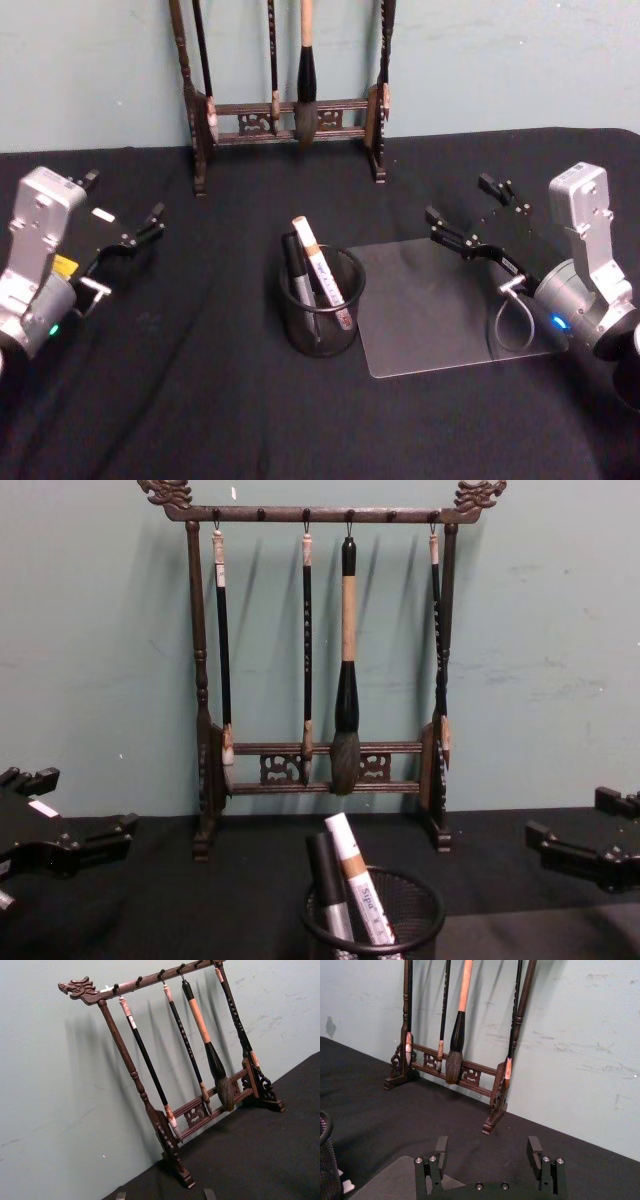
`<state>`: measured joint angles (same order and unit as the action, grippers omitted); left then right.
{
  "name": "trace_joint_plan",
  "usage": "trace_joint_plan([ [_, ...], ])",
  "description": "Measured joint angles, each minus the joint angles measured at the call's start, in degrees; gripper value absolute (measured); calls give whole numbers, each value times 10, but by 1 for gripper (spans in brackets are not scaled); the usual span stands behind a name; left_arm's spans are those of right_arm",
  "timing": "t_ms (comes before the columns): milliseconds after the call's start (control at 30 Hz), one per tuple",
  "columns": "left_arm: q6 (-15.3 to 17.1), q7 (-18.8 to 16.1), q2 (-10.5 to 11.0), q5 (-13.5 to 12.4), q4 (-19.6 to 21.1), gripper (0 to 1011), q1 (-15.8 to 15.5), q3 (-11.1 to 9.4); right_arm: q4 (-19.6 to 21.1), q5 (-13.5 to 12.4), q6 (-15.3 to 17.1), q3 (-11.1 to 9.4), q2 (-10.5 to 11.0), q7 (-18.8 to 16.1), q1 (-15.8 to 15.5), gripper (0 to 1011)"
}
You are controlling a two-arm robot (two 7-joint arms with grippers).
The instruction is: Pick up the water-based marker from the table and place it into the pen holder.
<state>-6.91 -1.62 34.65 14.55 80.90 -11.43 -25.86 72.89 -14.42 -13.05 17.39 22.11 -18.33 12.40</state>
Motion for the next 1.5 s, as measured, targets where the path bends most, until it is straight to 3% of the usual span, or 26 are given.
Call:
trace_joint_plan([
  [1500,0,0,0,0,0,1001,0,0,1,-3,0,0,0,-1,0,1000],
])
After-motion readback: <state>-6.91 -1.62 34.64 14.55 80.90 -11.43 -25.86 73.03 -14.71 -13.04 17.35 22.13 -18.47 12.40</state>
